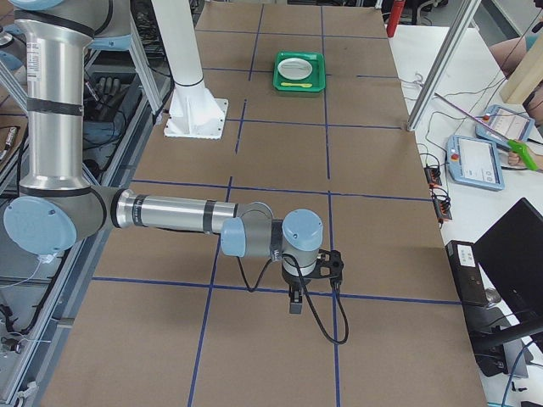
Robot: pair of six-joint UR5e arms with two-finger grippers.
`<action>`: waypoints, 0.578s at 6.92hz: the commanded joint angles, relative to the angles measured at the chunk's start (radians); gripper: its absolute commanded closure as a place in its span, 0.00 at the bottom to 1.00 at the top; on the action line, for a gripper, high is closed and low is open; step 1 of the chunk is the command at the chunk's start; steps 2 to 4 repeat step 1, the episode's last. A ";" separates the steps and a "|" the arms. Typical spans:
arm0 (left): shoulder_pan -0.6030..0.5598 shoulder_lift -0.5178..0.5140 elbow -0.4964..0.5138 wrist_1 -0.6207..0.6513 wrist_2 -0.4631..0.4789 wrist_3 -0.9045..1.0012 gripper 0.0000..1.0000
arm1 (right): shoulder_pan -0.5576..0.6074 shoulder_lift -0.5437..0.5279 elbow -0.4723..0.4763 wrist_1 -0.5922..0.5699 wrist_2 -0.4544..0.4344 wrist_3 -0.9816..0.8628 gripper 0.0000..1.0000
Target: Place spoon
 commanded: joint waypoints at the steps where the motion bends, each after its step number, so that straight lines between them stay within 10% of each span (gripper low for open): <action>1: -0.001 0.001 0.000 0.000 0.000 0.000 0.00 | 0.000 0.000 0.000 0.000 0.001 0.000 0.00; 4: -0.001 0.001 0.000 0.000 0.000 0.000 0.00 | 0.000 0.000 0.000 0.000 0.001 0.000 0.00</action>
